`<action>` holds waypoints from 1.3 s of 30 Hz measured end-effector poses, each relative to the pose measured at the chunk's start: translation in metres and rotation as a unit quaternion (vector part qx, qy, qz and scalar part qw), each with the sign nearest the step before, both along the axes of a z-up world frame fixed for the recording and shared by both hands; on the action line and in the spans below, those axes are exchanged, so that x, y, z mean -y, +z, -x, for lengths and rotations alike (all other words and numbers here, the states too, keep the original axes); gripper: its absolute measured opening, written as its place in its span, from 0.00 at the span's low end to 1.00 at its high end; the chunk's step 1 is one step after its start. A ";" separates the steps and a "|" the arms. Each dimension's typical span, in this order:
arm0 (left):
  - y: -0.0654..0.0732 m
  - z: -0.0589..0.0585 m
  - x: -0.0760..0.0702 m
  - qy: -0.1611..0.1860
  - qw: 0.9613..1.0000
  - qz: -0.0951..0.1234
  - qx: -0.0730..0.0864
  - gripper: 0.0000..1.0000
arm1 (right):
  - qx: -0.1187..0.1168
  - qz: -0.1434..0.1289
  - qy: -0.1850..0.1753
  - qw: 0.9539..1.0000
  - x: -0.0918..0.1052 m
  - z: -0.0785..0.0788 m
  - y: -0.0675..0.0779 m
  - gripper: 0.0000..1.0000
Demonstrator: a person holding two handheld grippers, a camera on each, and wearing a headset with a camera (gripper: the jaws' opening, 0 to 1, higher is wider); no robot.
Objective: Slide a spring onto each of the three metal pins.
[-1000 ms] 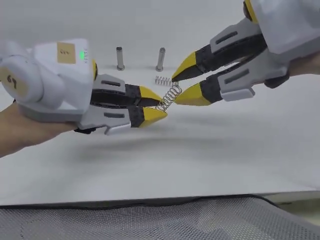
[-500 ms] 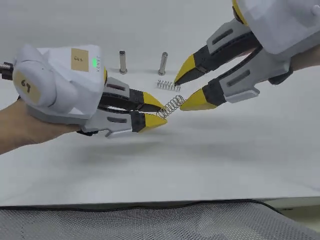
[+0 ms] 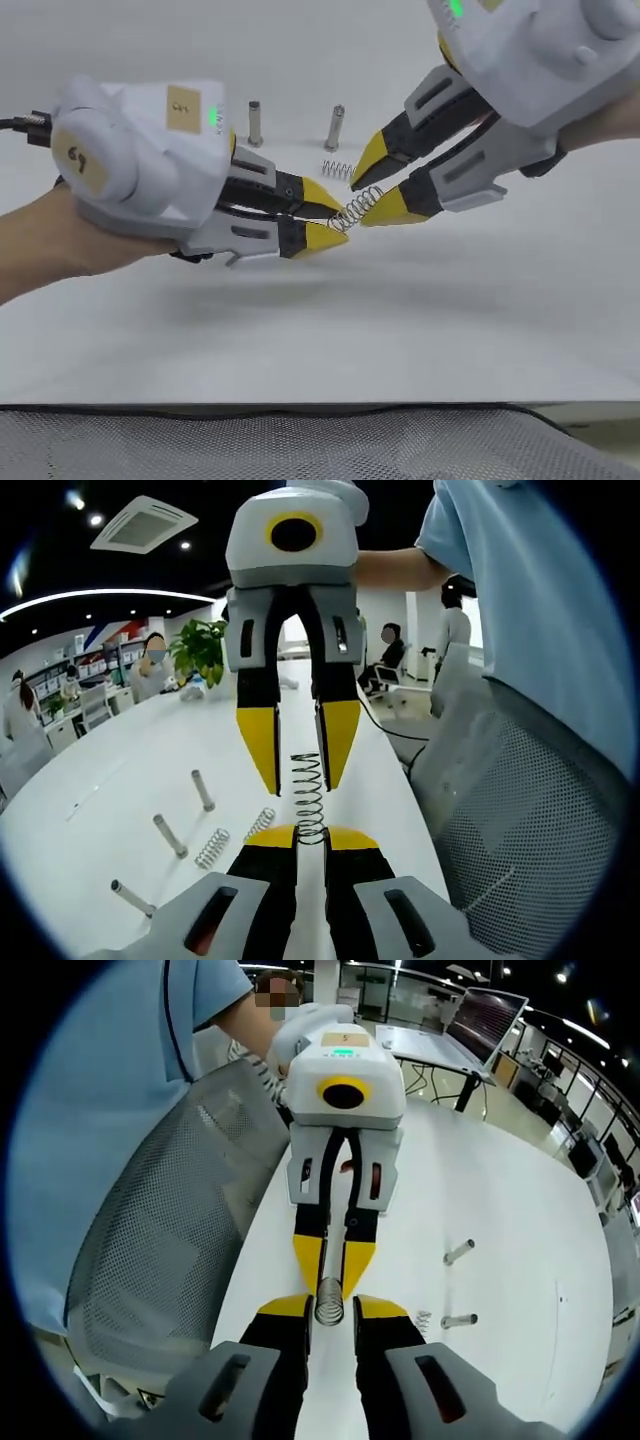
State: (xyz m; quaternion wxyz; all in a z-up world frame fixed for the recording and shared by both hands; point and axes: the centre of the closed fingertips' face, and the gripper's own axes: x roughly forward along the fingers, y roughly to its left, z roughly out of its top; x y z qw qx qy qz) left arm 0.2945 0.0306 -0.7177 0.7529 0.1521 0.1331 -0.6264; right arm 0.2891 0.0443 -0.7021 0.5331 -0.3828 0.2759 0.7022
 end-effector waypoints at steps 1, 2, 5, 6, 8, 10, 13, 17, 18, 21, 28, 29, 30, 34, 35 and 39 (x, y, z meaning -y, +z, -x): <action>0.000 0.000 0.000 0.000 1.000 0.000 0.000 0.02 | 0.002 0.002 0.002 1.000 0.000 0.000 -0.001 0.14; 0.000 0.000 0.001 0.000 1.000 0.001 -0.001 0.02 | 0.002 0.003 0.002 1.000 0.000 0.000 -0.002 0.13; 0.001 0.000 0.002 -0.001 1.000 0.002 0.000 0.02 | 0.000 0.005 0.004 1.000 0.000 0.002 -0.003 0.12; 0.001 0.000 0.002 -0.002 1.000 0.002 0.000 0.02 | 0.000 0.006 0.005 1.000 0.000 0.003 -0.004 0.12; 0.000 0.000 0.003 -0.002 1.000 0.002 0.000 0.02 | 0.002 0.009 0.007 1.000 0.000 0.003 -0.005 0.10; 0.001 0.000 0.003 -0.002 1.000 0.003 -0.001 0.02 | 0.003 0.011 0.009 1.000 0.001 0.003 -0.005 0.09; 0.000 0.000 0.003 -0.001 1.000 0.003 -0.002 0.02 | 0.003 0.012 0.008 1.000 0.001 0.003 -0.006 0.09; -0.001 0.001 0.003 -0.002 1.000 0.003 -0.002 0.02 | 0.000 0.010 0.008 1.000 0.001 0.005 -0.005 0.08; -0.001 0.001 0.003 -0.002 1.000 0.003 -0.003 0.02 | -0.001 0.009 0.007 1.000 0.001 0.006 -0.005 0.08; -0.001 0.001 0.003 -0.002 1.000 0.004 -0.003 0.02 | -0.004 0.010 0.003 1.000 0.001 0.005 -0.005 0.08; 0.001 0.001 0.004 0.000 1.000 0.007 -0.004 0.02 | -0.006 0.013 -0.005 1.000 0.001 0.004 -0.004 0.08; 0.001 0.001 0.004 0.000 1.000 0.007 -0.002 0.02 | -0.005 0.014 -0.006 1.000 0.001 0.004 -0.005 0.07; 0.001 0.001 0.004 0.000 1.000 0.007 -0.002 0.02 | -0.006 0.015 -0.006 1.000 0.001 0.004 -0.005 0.07; 0.001 0.000 0.004 0.002 1.000 0.007 0.000 0.02 | -0.005 0.016 -0.006 1.000 0.001 0.003 -0.005 0.07; 0.001 0.000 0.004 0.002 1.000 0.006 0.000 0.02 | -0.005 0.017 -0.007 1.000 0.001 0.003 -0.005 0.07; 0.001 -0.001 0.003 0.004 1.000 0.007 -0.002 0.02 | -0.007 0.018 -0.005 1.000 0.001 0.002 -0.005 0.07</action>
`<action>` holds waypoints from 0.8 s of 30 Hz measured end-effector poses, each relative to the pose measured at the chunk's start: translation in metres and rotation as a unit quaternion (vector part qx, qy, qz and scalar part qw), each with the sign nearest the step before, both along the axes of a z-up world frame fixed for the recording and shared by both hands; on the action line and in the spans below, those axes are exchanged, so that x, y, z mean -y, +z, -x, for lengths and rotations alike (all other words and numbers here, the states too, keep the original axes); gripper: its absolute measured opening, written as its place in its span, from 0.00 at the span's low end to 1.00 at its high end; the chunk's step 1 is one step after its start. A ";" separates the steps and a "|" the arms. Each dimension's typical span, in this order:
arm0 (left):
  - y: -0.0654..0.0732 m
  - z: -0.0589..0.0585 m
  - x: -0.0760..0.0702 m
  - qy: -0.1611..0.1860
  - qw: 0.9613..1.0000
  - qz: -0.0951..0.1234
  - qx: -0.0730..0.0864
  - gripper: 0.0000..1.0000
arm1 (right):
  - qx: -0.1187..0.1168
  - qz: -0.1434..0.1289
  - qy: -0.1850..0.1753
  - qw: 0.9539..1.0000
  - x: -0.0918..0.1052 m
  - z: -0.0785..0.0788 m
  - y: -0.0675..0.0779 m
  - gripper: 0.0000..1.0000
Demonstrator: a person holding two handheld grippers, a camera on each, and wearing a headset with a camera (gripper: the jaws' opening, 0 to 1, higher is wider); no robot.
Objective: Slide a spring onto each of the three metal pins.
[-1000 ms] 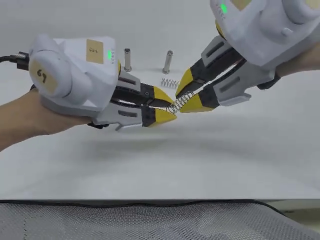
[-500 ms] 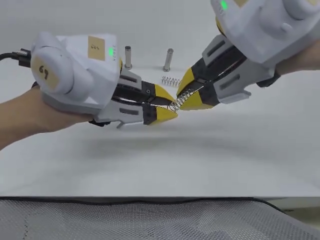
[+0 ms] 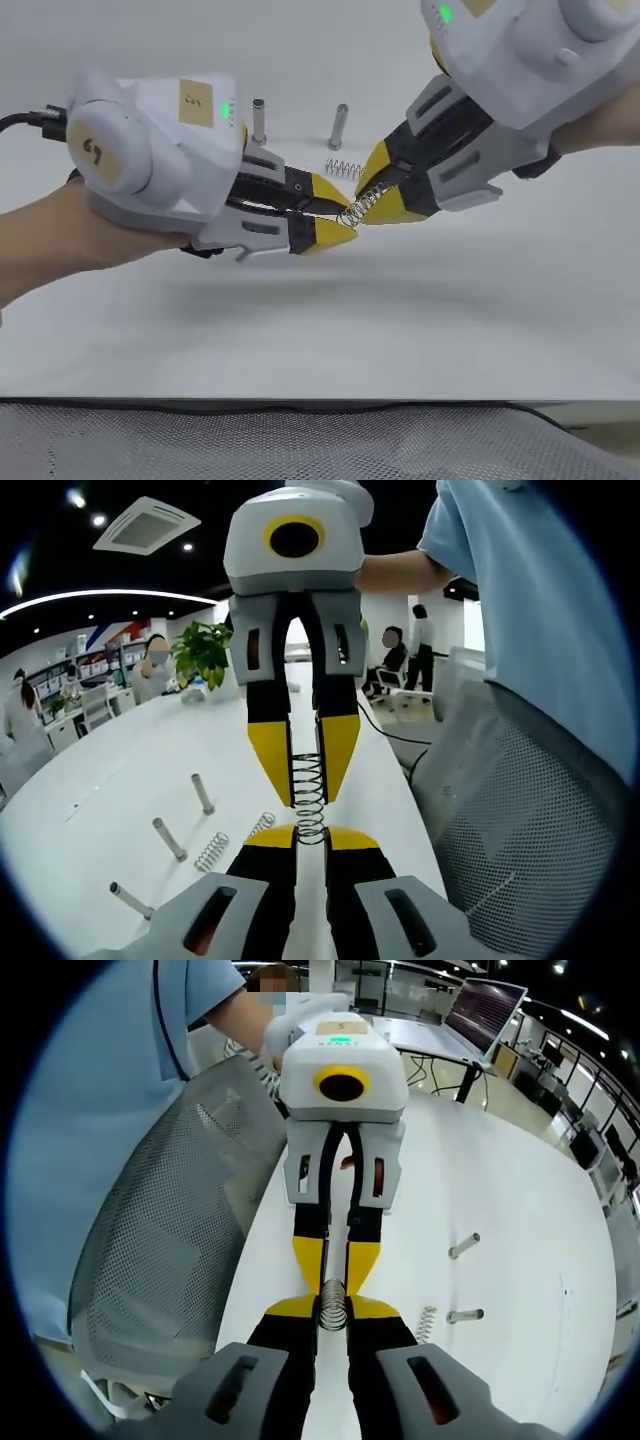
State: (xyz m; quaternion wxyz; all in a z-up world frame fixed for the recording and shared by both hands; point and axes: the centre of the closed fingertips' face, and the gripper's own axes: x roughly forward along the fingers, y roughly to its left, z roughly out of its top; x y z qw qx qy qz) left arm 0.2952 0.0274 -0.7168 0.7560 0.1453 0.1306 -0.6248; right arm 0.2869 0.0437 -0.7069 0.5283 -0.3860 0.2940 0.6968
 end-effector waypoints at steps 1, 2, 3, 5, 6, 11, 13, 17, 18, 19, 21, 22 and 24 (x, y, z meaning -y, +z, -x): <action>0.000 0.000 0.000 0.001 1.000 0.000 -0.001 0.02 | 0.000 0.000 0.001 1.000 0.000 0.000 0.000 0.07; 0.000 0.000 0.000 0.001 1.000 0.001 -0.003 0.03 | 0.000 0.001 0.002 1.000 0.000 0.001 0.000 0.07; -0.001 -0.001 0.000 0.002 1.000 0.001 -0.003 0.03 | 0.001 0.001 0.002 1.000 0.000 0.001 0.000 0.07; -0.001 -0.001 0.000 0.004 1.000 0.003 -0.007 0.03 | 0.000 0.002 0.002 1.000 0.000 0.001 0.001 0.07; -0.001 -0.001 -0.001 0.006 1.000 0.004 -0.010 0.03 | 0.000 0.002 0.003 1.000 0.000 0.001 0.001 0.07; -0.002 -0.002 -0.002 0.013 1.000 0.008 -0.019 0.11 | 0.001 0.004 0.004 1.000 0.002 0.000 0.001 0.07; -0.002 -0.002 -0.002 0.016 1.000 0.010 -0.023 0.15 | 0.000 0.003 0.003 1.000 0.002 0.001 0.002 0.07; -0.001 -0.004 -0.004 0.038 0.998 0.023 -0.038 0.30 | 0.001 0.006 0.003 1.000 0.003 0.001 0.001 0.07; -0.001 -0.006 -0.006 0.045 0.998 0.026 -0.037 0.35 | 0.001 0.006 0.003 1.000 0.004 0.000 0.000 0.07; 0.000 -0.007 -0.007 0.052 0.997 0.030 -0.042 0.38 | 0.001 0.006 0.003 1.000 0.004 0.000 0.000 0.07; 0.002 -0.007 -0.009 0.062 0.996 0.043 -0.054 0.44 | 0.001 0.007 0.004 1.000 0.004 0.000 -0.001 0.07; 0.001 -0.008 -0.010 0.065 0.995 0.043 -0.055 0.47 | 0.001 0.007 0.004 1.000 0.004 0.000 -0.001 0.07; -0.001 -0.009 -0.013 0.077 0.995 0.042 -0.053 0.57 | 0.001 0.008 0.005 1.000 0.004 0.000 -0.001 0.07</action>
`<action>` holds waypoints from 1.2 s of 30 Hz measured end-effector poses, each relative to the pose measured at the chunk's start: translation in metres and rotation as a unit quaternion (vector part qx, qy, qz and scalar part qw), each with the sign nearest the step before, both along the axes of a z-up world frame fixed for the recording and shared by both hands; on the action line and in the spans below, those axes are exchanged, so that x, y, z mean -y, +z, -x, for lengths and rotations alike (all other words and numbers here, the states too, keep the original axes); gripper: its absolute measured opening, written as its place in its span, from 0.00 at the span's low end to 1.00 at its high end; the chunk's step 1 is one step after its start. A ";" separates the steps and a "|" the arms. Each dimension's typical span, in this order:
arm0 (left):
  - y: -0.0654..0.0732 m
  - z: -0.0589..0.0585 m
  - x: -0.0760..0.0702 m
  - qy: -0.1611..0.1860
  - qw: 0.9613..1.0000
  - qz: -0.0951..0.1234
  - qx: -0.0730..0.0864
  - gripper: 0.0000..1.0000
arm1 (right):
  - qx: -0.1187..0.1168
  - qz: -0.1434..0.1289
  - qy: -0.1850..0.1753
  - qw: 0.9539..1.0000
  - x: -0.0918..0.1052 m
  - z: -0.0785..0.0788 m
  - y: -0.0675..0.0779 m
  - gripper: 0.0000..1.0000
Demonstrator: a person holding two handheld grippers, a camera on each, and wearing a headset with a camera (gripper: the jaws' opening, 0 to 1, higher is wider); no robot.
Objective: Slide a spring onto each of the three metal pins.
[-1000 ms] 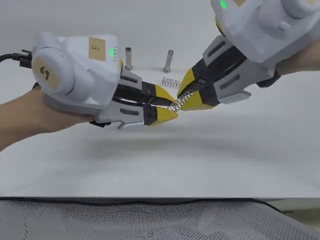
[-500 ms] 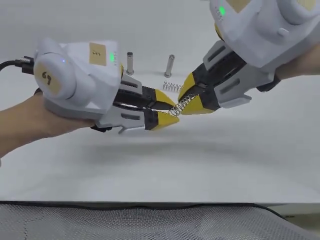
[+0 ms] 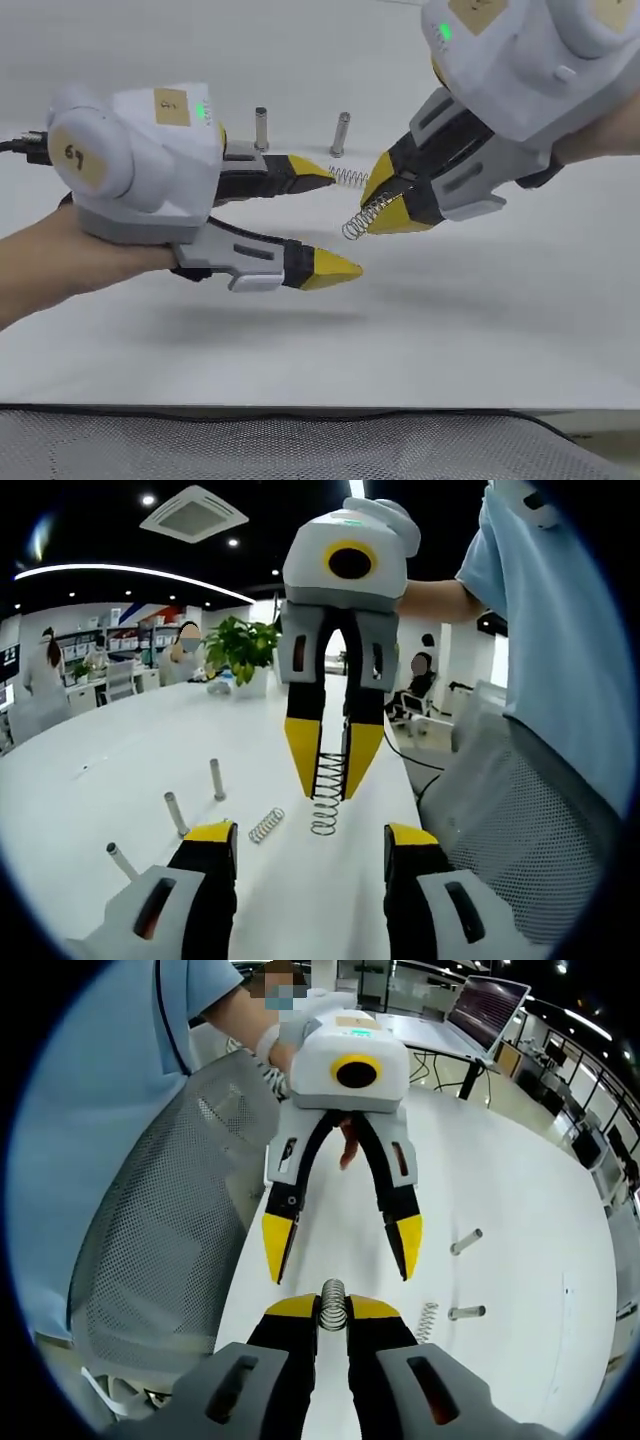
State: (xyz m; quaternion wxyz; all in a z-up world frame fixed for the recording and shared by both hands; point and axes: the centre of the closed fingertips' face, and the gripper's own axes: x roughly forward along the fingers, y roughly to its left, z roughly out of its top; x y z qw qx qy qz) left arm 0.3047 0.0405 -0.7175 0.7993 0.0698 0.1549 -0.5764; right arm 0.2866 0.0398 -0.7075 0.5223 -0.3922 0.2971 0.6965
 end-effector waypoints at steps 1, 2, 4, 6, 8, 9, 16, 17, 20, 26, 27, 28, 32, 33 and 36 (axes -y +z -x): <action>0.000 0.000 -0.001 0.004 1.000 0.001 0.001 0.60 | 0.000 0.000 0.000 1.000 0.000 0.000 0.000 0.07; -0.001 0.000 -0.003 0.009 1.000 0.002 -0.003 0.63 | -0.001 0.001 0.000 1.000 0.000 0.000 0.000 0.07; -0.001 -0.001 -0.007 0.019 1.000 0.008 -0.006 0.68 | 0.000 0.001 0.001 1.000 0.000 0.000 0.000 0.07; -0.003 -0.002 -0.011 0.030 0.999 0.006 -0.010 0.72 | 0.001 0.001 0.002 1.000 0.000 0.000 -0.001 0.07; -0.003 -0.003 -0.015 0.042 0.999 0.010 -0.009 0.77 | -0.001 0.001 0.001 1.000 0.000 0.000 -0.001 0.07; -0.002 -0.003 -0.017 0.046 0.999 0.012 -0.011 0.79 | 0.000 0.000 0.001 1.000 0.000 0.000 -0.001 0.07; -0.005 -0.006 -0.035 0.086 0.996 0.015 -0.015 0.93 | -0.001 0.002 0.006 1.000 -0.001 0.000 -0.002 0.07; -0.007 -0.007 -0.039 0.092 0.995 0.012 -0.021 0.94 | -0.001 0.002 0.007 1.000 -0.002 0.000 -0.002 0.07; -0.007 -0.008 -0.045 0.105 0.994 0.012 -0.019 0.96 | -0.002 0.002 0.008 1.000 -0.003 0.000 -0.003 0.07; -0.009 -0.012 -0.061 0.135 0.991 0.009 -0.021 0.98 | -0.001 0.003 0.011 1.000 -0.003 -0.001 -0.004 0.07; -0.010 -0.012 -0.063 0.140 0.990 0.009 -0.025 0.98 | 0.000 0.003 0.012 1.000 -0.003 -0.001 -0.003 0.07; -0.010 -0.012 -0.066 0.143 0.989 0.010 -0.025 0.98 | 0.000 0.003 0.012 1.000 -0.004 -0.001 -0.003 0.07; -0.011 -0.014 -0.080 0.166 0.986 0.008 -0.023 0.98 | 0.001 0.005 0.015 1.000 -0.004 -0.001 -0.002 0.07; -0.011 -0.014 -0.083 0.171 0.985 0.007 -0.025 0.98 | 0.001 0.005 0.016 1.000 -0.004 -0.001 -0.002 0.07; -0.011 -0.014 -0.089 0.179 0.984 0.005 -0.022 0.98 | 0.001 0.007 0.020 1.000 -0.006 -0.003 -0.002 0.07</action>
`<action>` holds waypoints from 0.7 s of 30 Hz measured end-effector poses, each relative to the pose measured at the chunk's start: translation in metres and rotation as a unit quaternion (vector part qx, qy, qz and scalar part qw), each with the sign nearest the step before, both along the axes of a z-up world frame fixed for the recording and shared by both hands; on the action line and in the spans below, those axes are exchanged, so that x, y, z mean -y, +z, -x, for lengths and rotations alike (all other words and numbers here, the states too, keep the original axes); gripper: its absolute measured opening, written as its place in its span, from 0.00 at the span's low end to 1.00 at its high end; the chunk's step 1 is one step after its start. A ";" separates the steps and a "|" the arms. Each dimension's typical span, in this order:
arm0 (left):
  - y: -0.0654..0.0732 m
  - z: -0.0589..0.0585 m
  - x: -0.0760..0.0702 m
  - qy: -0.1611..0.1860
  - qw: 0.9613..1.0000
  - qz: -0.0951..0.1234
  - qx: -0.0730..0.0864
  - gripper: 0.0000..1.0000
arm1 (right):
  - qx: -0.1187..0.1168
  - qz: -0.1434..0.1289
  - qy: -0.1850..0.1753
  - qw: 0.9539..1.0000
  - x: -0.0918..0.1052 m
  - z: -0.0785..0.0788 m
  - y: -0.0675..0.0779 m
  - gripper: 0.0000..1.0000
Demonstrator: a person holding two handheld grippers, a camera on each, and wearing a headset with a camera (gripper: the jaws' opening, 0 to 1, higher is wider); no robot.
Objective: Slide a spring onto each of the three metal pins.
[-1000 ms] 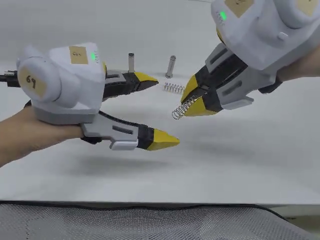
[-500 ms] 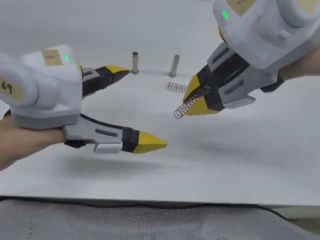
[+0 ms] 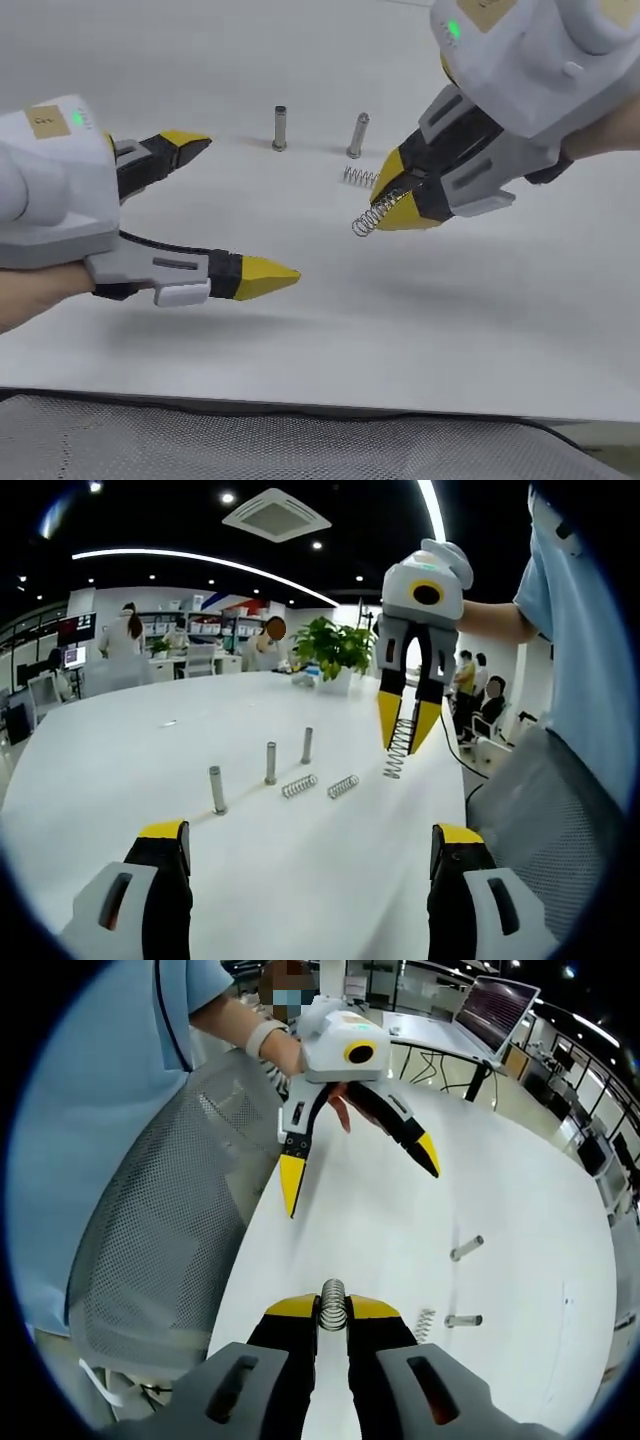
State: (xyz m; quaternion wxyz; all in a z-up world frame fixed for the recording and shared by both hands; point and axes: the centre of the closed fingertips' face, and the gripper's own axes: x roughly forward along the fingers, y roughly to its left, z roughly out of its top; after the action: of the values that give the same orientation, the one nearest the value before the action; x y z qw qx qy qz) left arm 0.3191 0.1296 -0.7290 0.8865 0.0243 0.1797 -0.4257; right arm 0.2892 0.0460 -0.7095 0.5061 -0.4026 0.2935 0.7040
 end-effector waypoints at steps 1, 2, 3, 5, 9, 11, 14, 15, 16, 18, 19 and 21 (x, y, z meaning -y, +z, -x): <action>0.000 0.000 -0.002 0.003 1.000 0.001 -0.003 0.98 | 0.000 0.001 0.001 1.000 0.000 -0.001 0.000 0.07; 0.000 0.000 -0.003 0.005 1.000 0.001 -0.002 0.98 | 0.001 0.001 0.002 1.000 -0.001 -0.001 0.000 0.07; 0.000 -0.001 -0.003 0.005 1.000 -0.002 -0.001 0.98 | 0.000 0.001 0.002 1.000 -0.001 -0.002 0.000 0.07; -0.001 -0.001 -0.004 0.006 1.000 -0.006 0.001 0.97 | 0.000 0.004 0.005 1.000 -0.001 -0.004 0.000 0.07; -0.001 -0.001 -0.005 0.009 1.000 -0.006 0.002 0.96 | 0.003 0.009 0.011 1.000 -0.003 -0.009 0.000 0.07; -0.003 0.000 -0.005 0.008 1.000 -0.012 0.003 0.95 | 0.004 0.012 0.015 1.000 -0.004 -0.012 0.000 0.07; -0.004 0.000 -0.004 0.007 1.000 -0.011 0.003 0.94 | 0.006 0.016 0.021 1.000 -0.006 -0.017 0.000 0.07; -0.004 0.001 -0.005 0.007 1.000 -0.012 0.003 0.94 | 0.008 0.020 0.024 0.999 -0.007 -0.020 0.000 0.07; -0.005 0.001 -0.005 0.006 1.000 -0.012 0.002 0.94 | 0.013 0.023 0.028 0.999 -0.008 -0.023 0.000 0.07; -0.005 0.001 -0.006 0.007 1.000 -0.014 0.003 0.94 | 0.014 0.027 0.031 0.999 -0.010 -0.027 0.002 0.07; -0.005 0.001 -0.006 0.008 1.000 -0.013 0.003 0.94 | 0.016 0.028 0.032 0.999 -0.011 -0.030 0.002 0.07; -0.005 0.001 -0.007 0.009 1.000 -0.013 0.002 0.93 | 0.020 0.032 0.036 0.999 -0.014 -0.037 0.003 0.07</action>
State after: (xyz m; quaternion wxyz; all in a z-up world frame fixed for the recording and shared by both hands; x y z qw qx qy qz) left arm 0.3181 0.1367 -0.7339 0.8903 0.0349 0.1830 -0.4154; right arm 0.3257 0.0604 -0.7060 0.4728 -0.4433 0.2908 0.7038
